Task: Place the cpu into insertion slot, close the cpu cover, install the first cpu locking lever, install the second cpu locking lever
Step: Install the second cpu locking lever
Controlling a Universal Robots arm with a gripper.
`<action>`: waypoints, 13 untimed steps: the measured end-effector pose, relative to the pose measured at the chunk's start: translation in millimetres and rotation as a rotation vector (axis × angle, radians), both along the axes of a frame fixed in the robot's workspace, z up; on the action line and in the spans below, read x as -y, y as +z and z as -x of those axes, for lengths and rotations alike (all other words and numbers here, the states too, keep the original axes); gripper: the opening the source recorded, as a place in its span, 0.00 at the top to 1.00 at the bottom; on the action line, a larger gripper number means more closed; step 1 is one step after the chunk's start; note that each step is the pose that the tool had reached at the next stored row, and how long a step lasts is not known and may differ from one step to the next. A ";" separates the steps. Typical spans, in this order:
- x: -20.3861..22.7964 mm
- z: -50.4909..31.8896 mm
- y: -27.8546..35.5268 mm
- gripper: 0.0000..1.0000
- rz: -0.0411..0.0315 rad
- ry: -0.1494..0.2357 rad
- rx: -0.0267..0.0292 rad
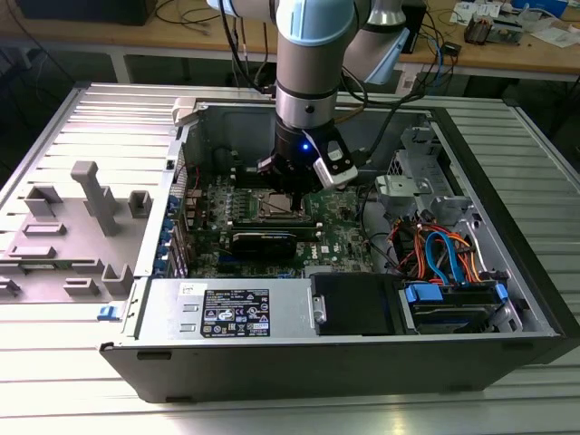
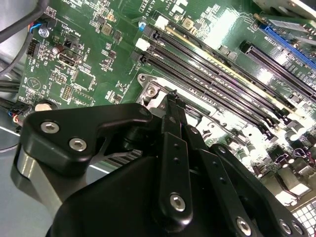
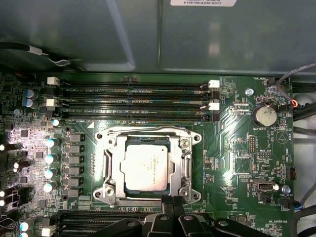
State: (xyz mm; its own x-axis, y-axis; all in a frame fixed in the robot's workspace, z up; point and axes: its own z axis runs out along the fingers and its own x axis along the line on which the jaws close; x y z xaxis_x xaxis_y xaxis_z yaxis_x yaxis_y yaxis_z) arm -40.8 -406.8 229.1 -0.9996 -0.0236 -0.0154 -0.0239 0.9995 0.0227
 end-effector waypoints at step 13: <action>13.9 4.3 3.9 0.89 -0.0233 0.000 -0.0039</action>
State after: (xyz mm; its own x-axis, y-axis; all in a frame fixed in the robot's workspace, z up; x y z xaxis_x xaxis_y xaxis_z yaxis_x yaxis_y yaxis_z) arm -45.1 -420.7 233.1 -0.9997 -0.0232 -0.0121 -0.0238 0.9987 0.0460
